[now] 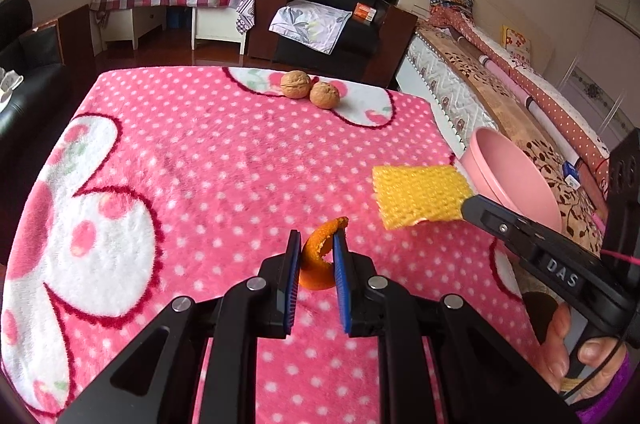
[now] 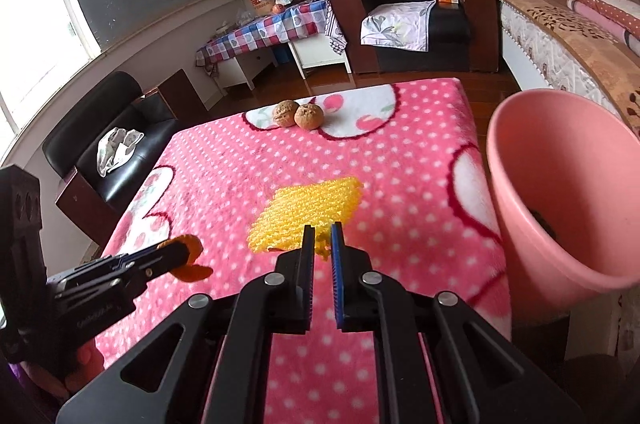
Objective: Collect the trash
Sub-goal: 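Carry the orange peel and yellow mesh sponge over the pink bucket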
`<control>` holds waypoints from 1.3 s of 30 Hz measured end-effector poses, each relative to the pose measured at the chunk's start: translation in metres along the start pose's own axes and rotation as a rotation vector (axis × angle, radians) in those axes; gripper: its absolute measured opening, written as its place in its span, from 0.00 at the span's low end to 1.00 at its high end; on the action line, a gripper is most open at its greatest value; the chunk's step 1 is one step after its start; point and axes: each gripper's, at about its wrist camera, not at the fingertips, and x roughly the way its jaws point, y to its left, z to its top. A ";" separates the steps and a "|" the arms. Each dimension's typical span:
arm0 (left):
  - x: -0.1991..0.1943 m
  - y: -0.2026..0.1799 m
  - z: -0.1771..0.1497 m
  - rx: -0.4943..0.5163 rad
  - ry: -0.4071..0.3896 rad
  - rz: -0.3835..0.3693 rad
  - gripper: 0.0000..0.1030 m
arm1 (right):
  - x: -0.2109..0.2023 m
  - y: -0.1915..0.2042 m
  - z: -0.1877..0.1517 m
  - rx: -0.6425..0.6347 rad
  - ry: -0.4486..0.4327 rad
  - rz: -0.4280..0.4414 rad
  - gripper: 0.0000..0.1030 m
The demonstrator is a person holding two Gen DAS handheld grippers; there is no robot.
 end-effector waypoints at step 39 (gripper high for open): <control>0.004 -0.145 0.043 0.199 -0.075 -0.161 0.15 | -0.108 -0.098 -0.019 0.156 -0.218 -0.194 0.08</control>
